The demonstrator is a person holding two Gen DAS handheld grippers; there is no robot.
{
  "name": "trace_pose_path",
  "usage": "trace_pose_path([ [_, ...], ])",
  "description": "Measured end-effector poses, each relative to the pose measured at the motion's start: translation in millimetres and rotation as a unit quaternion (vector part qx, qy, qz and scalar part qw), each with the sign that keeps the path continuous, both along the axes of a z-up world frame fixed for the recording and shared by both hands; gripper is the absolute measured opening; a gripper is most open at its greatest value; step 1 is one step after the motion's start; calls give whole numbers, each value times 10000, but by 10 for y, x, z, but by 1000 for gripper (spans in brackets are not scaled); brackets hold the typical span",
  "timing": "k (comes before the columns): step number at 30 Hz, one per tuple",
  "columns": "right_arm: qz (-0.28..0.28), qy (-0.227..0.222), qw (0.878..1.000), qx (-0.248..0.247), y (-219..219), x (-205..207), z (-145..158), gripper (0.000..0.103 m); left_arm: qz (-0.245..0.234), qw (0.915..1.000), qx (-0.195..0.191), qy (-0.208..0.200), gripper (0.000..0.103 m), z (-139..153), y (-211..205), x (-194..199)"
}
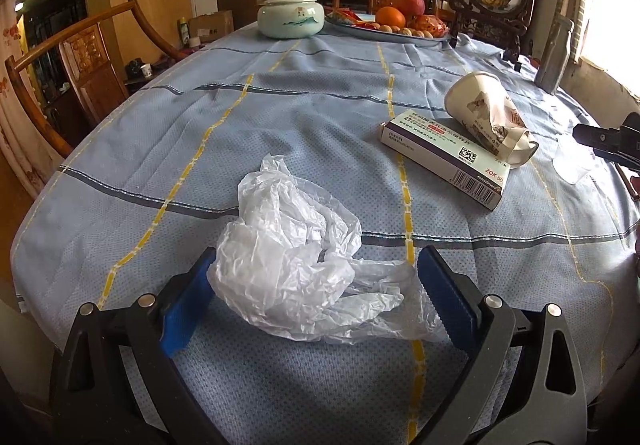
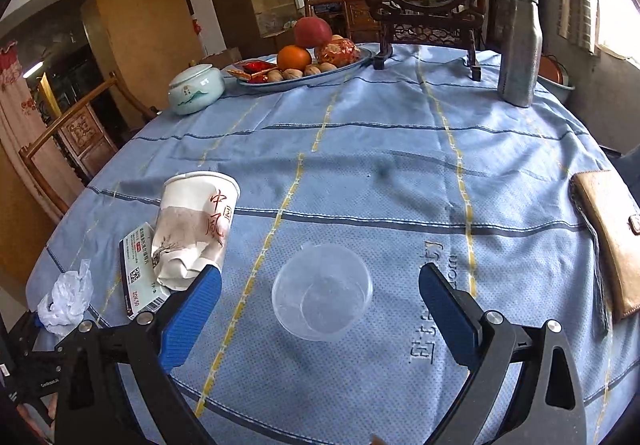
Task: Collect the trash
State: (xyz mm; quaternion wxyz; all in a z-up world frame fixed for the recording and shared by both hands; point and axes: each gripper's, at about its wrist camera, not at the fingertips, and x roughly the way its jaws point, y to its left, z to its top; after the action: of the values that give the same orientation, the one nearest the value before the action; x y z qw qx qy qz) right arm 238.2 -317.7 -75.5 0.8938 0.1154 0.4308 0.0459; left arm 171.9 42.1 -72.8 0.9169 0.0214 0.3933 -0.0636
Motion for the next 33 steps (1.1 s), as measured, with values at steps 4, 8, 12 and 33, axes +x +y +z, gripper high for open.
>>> trace_pose_path([
  [4, 75, 81, 9999, -68, 39, 63, -51, 97, 0, 10000, -23, 5, 94, -3, 1, 3],
  [8, 200, 236, 9995, -33, 83, 136, -122, 97, 7, 10000, -81, 19, 94, -7, 12, 12],
  [12, 165, 386, 9991, 61, 53, 179, -176, 96, 7, 10000, -86, 19, 94, -7, 20, 19],
  [33, 645, 576, 9944, 611, 6, 134, -264, 55, 162, 9981, -596, 81, 32, 112, 222, 100],
])
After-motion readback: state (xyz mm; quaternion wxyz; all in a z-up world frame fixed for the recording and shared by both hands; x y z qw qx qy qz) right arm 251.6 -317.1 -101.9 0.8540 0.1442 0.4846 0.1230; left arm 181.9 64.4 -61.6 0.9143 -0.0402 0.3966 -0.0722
